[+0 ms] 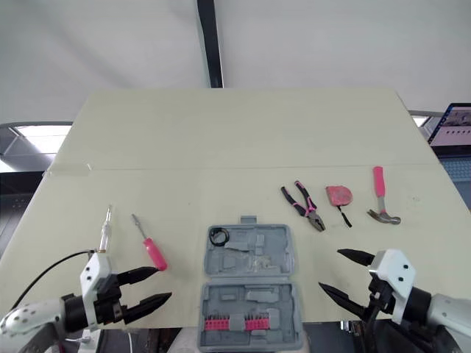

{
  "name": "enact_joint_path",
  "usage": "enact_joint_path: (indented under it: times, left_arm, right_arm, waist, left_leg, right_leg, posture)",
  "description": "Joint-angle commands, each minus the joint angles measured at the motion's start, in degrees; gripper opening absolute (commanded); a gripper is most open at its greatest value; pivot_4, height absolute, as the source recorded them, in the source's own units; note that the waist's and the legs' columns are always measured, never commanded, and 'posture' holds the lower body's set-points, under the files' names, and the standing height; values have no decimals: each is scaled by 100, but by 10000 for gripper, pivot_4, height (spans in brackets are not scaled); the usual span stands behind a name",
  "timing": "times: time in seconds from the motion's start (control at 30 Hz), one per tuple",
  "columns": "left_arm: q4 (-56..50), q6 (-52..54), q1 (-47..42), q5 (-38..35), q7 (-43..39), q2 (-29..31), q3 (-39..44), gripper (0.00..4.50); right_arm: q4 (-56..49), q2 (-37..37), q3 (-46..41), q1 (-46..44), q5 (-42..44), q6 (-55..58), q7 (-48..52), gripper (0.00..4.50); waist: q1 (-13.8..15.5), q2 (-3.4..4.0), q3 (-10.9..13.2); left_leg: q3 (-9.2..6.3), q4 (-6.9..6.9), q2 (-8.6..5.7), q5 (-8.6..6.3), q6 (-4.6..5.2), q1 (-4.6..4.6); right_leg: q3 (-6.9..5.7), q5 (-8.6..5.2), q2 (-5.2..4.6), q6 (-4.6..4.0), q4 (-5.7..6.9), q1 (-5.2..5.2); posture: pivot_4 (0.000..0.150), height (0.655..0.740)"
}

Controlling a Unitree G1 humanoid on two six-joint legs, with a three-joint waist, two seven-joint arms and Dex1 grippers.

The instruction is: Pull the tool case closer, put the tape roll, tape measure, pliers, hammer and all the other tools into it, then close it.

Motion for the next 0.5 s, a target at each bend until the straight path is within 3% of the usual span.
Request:
enact_joint_path:
  times: [0.03,0.27,0.4,0.5]
  left_arm:
    - [-164,-719,593,-36,51,-278,389,44382]
    - [51,-1617,1189,66,21,-516,529,44382]
    - [175,-1855,1112,105,137,-544,426,44382]
    - [11,-1789,829,-257,17,-370,326,44382]
  right_arm:
    - [124,48,-13,129,-14,-202,112,45000]
    - [379,47,25,207,-53,-373,187,45000]
    - [466,8,89,122,-68,-386,187,45000]
    - [527,-2,-4,54,-46,-308,75,45000]
  waist:
    - [-2,1,-1]
    - [28,-1,-4]
    - [18,2,-6]
    - [37,3,-7]
  left_leg:
    - [2,0,1,0,0,0]
    - [5,0,0,-5,7,0]
    - [5,0,1,-5,8,0]
    - [6,0,1,-6,9,0]
  right_leg:
    - [0,0,1,0,-1,0]
    - [0,0,1,0,-6,1]
    - [0,0,1,-1,-7,1]
    - [0,0,1,-1,-6,1]
  posture:
    - [1500,7400]
    - [1500,7400]
    - [1500,7400]
    - [1500,7400]
